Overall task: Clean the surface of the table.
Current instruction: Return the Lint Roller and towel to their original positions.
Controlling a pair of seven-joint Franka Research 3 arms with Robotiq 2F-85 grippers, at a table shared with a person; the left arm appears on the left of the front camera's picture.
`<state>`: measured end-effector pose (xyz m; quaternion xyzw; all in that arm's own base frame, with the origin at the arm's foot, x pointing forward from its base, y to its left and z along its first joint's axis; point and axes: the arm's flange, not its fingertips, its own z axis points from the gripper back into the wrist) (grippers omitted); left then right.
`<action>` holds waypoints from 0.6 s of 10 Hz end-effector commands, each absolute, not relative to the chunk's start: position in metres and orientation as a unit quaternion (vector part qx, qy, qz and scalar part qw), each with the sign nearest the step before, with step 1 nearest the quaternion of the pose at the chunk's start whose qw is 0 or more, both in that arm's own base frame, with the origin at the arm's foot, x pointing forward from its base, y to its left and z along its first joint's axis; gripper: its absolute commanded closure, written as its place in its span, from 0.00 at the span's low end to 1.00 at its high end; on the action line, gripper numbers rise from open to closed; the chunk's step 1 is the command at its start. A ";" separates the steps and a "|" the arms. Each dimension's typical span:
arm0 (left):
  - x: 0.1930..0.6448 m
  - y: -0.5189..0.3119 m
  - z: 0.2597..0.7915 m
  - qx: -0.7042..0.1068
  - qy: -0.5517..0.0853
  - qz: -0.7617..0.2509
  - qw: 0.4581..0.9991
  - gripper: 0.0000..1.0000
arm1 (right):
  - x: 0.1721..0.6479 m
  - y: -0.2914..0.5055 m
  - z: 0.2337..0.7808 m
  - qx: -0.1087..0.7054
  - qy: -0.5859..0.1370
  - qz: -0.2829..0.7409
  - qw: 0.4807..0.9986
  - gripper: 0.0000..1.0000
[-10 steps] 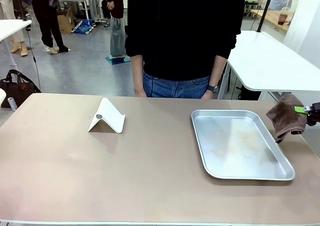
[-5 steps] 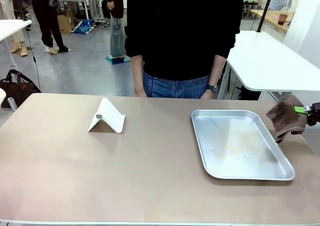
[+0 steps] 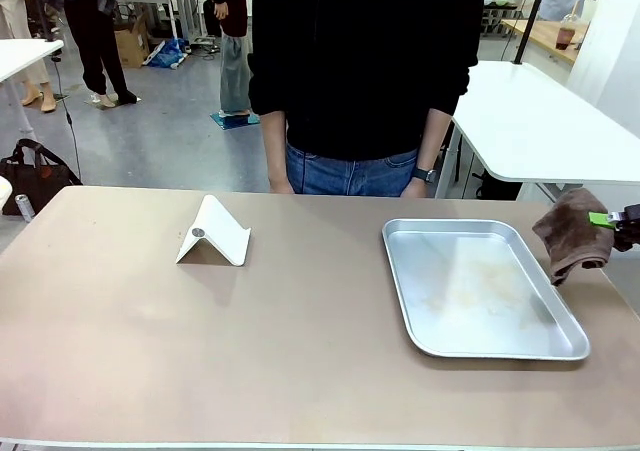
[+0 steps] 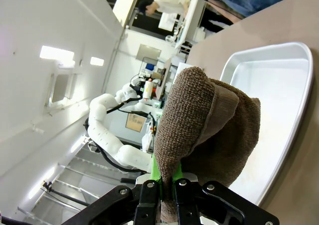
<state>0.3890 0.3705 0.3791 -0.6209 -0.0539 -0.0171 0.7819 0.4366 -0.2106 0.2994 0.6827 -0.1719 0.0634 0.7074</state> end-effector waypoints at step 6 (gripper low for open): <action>0.387 0.365 0.387 -0.624 -0.052 0.025 0.780 0.78 | 0.434 -0.202 0.306 0.660 -0.173 0.059 0.729 0.91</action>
